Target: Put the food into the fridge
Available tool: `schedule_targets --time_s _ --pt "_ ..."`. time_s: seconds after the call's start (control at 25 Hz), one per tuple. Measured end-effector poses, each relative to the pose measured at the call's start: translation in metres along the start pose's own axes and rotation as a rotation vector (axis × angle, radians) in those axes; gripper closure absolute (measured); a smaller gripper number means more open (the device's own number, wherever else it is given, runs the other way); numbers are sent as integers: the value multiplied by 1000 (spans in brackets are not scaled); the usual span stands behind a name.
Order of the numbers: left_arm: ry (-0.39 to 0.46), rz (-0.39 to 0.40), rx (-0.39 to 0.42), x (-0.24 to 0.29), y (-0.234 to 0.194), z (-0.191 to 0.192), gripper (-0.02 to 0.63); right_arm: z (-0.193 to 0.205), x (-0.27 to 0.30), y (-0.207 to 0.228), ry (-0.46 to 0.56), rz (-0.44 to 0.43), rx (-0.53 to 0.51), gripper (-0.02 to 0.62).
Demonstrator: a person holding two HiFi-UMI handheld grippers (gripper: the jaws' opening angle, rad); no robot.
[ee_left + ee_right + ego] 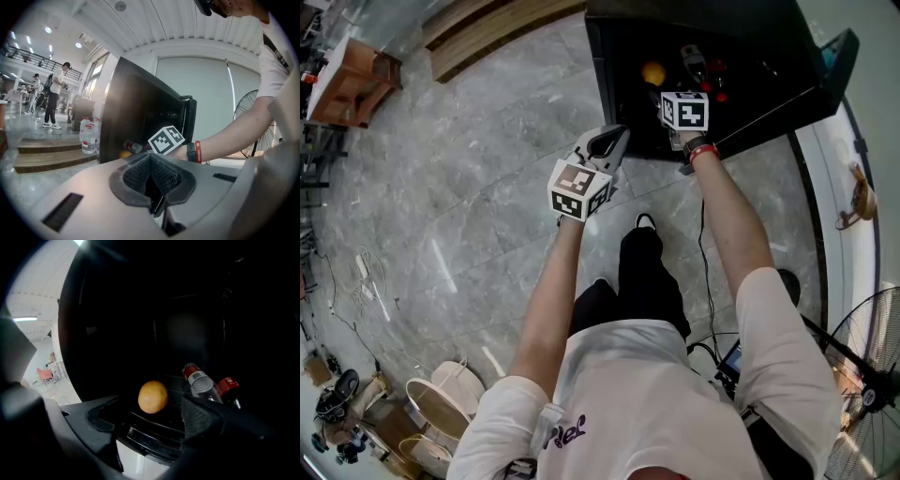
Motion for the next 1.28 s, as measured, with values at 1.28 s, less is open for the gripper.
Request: schedule_targets --time_s 1.28 --pt "-32 14 -7 -87 76 -65 588 -22 -178 -10 -22 34 51 345"
Point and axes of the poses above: the fingertips, and each gripper's own axes: x forward along the fingers, y to its right, z out of its underside, the point moved 5 cm from there along -x, backward along the fingers, and after that the axes turned 3 degrees about z, right-handed, at the moved point
